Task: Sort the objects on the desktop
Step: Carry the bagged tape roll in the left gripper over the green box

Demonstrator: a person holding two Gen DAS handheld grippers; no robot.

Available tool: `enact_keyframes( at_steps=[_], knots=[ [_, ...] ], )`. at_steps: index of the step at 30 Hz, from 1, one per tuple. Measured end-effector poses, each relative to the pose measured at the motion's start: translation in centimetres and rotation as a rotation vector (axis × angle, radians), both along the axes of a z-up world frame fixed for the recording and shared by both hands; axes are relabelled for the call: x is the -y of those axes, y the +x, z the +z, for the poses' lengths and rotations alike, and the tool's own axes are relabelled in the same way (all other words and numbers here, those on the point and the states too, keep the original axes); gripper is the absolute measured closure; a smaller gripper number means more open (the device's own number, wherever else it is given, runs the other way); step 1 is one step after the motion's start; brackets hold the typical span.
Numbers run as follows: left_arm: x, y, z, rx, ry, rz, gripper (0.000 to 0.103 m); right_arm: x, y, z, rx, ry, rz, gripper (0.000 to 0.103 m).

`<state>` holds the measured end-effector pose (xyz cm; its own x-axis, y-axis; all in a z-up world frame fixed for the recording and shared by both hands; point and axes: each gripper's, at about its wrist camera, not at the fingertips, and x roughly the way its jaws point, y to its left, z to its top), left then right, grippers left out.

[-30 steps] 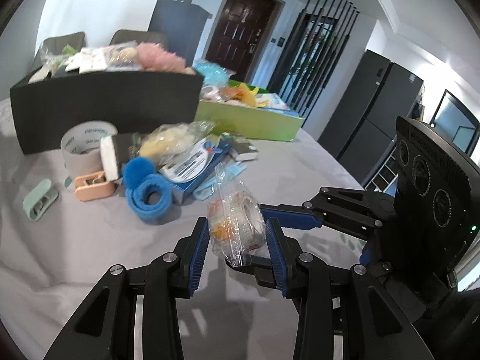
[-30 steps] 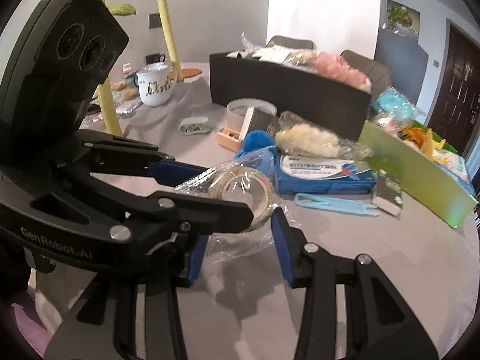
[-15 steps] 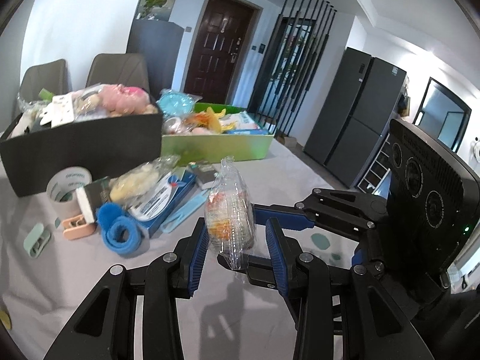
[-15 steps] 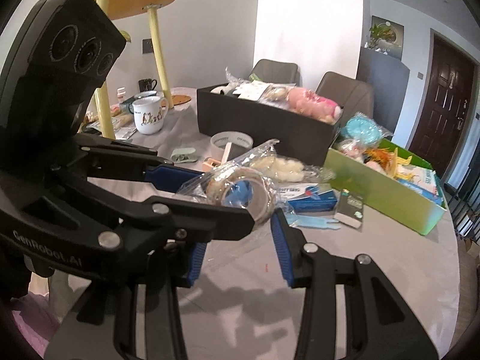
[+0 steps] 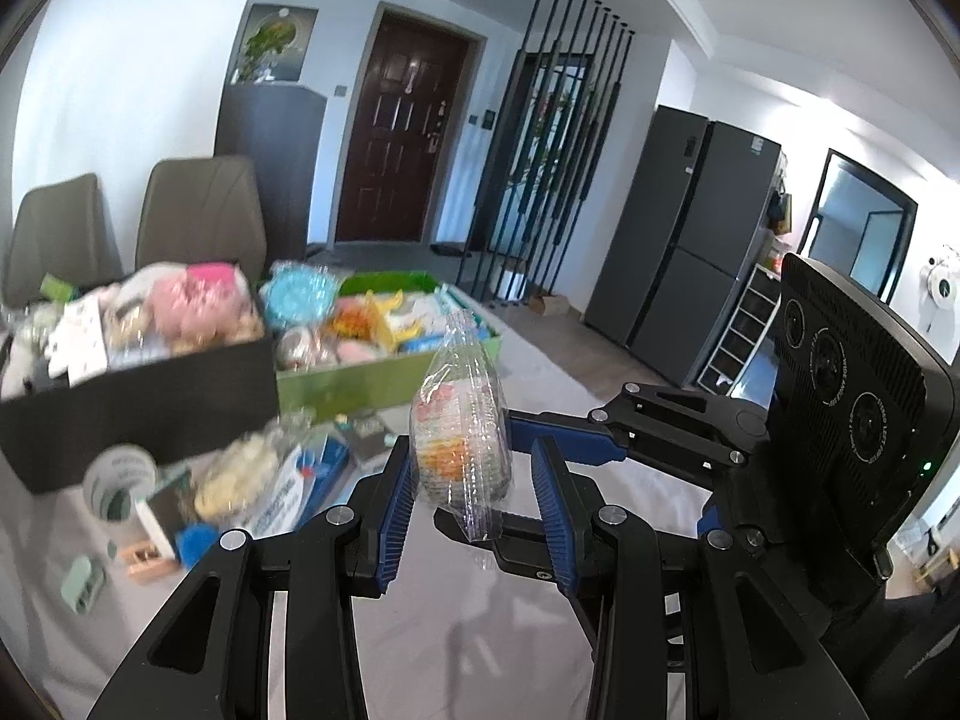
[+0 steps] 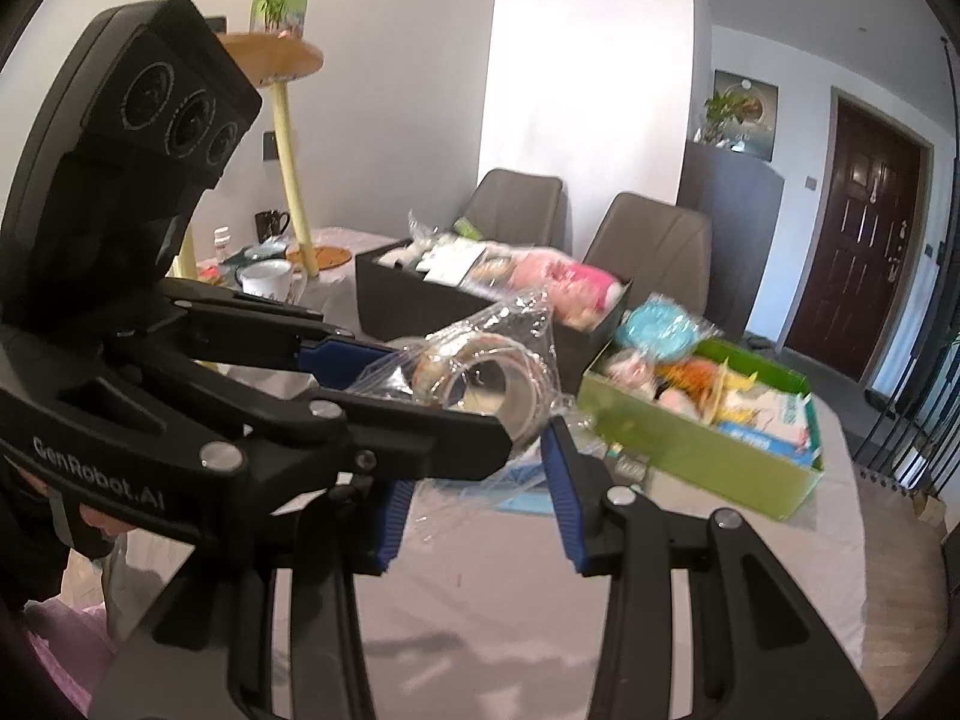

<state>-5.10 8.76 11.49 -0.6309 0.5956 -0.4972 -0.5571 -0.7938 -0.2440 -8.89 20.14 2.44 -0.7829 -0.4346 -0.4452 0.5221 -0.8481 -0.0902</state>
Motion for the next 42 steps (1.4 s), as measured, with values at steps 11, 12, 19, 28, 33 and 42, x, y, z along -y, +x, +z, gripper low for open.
enact_keyframes(
  at_steps=[11, 12, 19, 28, 33, 42],
  knots=[
    [-1.7, -2.7, 4.6, -0.079, 0.010, -0.053, 0.064, -2.3, -1.2, 4.7, -0.084, 0.010, -0.039, 0.062],
    [-1.8, -3.0, 4.9, -0.084, 0.016, -0.058, 0.064, -2.4, -1.4, 5.0, -0.090, 0.013, -0.043, 0.062],
    [-2.5, -4.8, 6.9, -0.122, 0.016, -0.084, 0.064, -3.1, -2.5, 7.3, -0.130, 0.020, -0.061, 0.062],
    [-2.5, -8.0, 8.9, -0.154, 0.041, -0.122, 0.064, -4.1, -5.3, 9.3, -0.160, 0.013, -0.069, 0.060],
    [-2.6, -9.9, 9.4, -0.164, 0.058, -0.121, 0.064, -4.4, -7.1, 10.0, -0.179, 0.008, -0.073, 0.060],
    [-3.2, -14.2, 8.0, -0.136, 0.087, -0.133, 0.064, -5.9, -10.9, 9.4, -0.156, -0.034, -0.099, 0.060]
  ],
)
